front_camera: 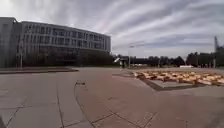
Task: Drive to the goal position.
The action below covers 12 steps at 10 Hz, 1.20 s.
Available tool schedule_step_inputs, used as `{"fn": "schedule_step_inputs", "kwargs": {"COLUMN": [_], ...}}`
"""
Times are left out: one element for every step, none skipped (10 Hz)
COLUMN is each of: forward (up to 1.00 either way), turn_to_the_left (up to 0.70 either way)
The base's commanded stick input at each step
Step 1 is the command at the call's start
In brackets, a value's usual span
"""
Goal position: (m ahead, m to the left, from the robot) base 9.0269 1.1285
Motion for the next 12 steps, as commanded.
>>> {"fn": "schedule_step_inputs", "kwargs": {"forward": [0.85,0.85,0.85,0.85,0.85,0.85,0.85,0.85,0.85,0.85,0.85,0.85], "turn_to_the_left": [0.0,0.0,0.0,0.0,0.0,0.0,0.0,0.0,0.0,0.0,0.0,0.0]}}
